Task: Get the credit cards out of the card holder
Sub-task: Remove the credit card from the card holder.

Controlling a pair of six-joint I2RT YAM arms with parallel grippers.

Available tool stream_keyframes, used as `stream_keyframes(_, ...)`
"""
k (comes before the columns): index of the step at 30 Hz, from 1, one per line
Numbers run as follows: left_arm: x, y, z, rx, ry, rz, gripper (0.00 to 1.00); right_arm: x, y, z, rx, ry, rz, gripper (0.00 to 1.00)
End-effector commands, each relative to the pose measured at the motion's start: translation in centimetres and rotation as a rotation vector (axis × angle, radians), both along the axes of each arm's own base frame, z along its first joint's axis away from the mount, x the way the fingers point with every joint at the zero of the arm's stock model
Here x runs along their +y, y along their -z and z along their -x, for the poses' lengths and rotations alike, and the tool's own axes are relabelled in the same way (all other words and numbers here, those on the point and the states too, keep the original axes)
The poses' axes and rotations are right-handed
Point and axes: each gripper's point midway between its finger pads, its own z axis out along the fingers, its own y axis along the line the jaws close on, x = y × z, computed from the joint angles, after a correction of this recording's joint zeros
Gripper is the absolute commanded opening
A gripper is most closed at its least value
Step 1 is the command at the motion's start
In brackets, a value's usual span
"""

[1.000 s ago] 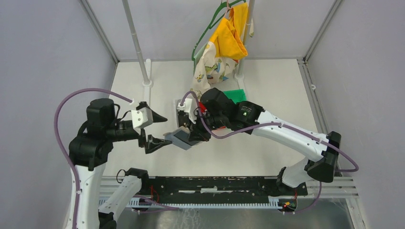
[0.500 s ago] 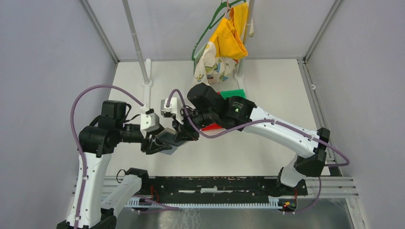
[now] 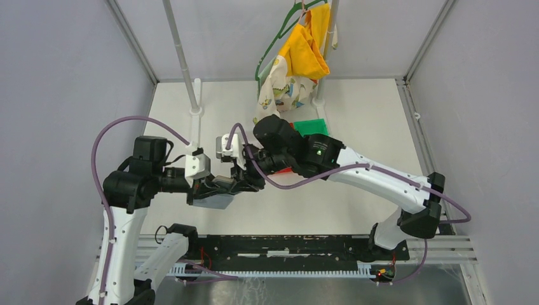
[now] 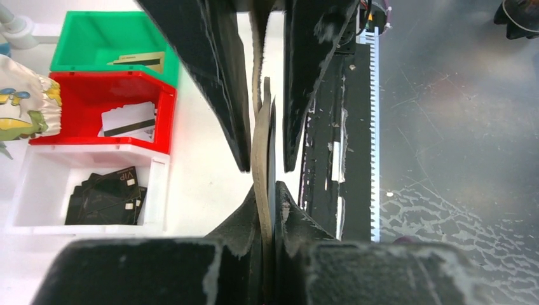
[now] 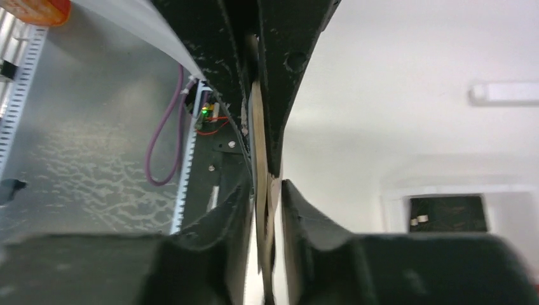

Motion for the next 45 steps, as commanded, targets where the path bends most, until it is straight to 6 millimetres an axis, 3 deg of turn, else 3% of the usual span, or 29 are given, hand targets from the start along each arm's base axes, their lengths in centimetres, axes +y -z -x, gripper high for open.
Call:
stream_keyframes(1,-0.7,-1.8,-1.0,-0.067,0.007,0.06,0.02,-1.4,-7.3,-0.5,-0.127,0.047,-0.27,0.43)
stream_keyframes(3,-1.0,-2.5,-2.2,-0.057,-0.026,0.092,0.02,-2.4,-8.2,-0.9,-0.127,0.107,-0.36,0.72)
stream_keyframes(4,-1.3,-3.2,-2.6,-0.043,-0.04,0.119,0.02,-2.6,-7.9,-1.1,-0.113,0.137,-0.416,0.81)
stream_keyframes(6,-1.8,-4.9,-3.0,0.012,-0.067,0.186,0.02,-4.7,-9.9,-1.5,-0.101,0.204,-0.581,0.95)
stream_keyframes(7,-2.1,-5.8,-3.5,0.032,-0.088,0.221,0.02,-5.6,-10.9,-1.8,-0.087,0.238,-0.661,0.97)
stream_keyframes(10,-2.4,-8.4,-5.0,0.058,-0.178,0.318,0.02,-8.1,-11.2,-3.0,-0.028,0.344,-0.816,0.98)
stream_keyframes(15,-2.7,-11.1,-5.7,0.16,-0.251,0.453,0.02,-9.2,-10.2,-5.5,0.1,0.45,-0.892,0.98)
stream_keyframes(19,-2.9,-13.5,-4.6,0.197,-0.233,0.554,0.02,-8.7,-11.4,-5.1,0.198,0.385,-0.978,0.98)
stream_keyframes(23,-2.8,-14.3,-4.1,0.252,-0.251,0.6,0.02,-8.2,-13.4,-3.4,0.262,0.256,-1.065,0.98)
stream_keyframes(27,-2.9,-13.8,-3.6,0.301,-0.245,0.638,0.02,-7.1,-14.1,-2.8,0.349,0.181,-1.062,0.88)
stream_keyframes(34,-3.0,-13.8,-3.6,0.363,-0.243,0.641,0.02,-5.9,-13.8,-3.0,0.468,0.145,-1.04,0.56)
stream_keyframes(39,-2.9,-14.1,-3.3,0.357,-0.245,0.638,0.02,-5.7,-14.5,-3.3,0.463,0.146,-1.041,0.48)
stream_keyframes(41,-2.9,-14.0,-3.2,0.361,-0.248,0.638,0.02,-5.7,-14.7,-3.2,0.458,0.13,-1.041,0.33)
stream_keyframes(43,-3.0,-13.9,-3.5,0.365,-0.251,0.635,0.02,-5.4,-14.8,-2.7,0.456,0.094,-1.022,0.05)
stream_keyframes(45,-3.0,-13.7,-4.1,0.365,-0.255,0.621,0.02,-4.7,-14.6,-2.5,0.447,0.073,-0.963,0.0)
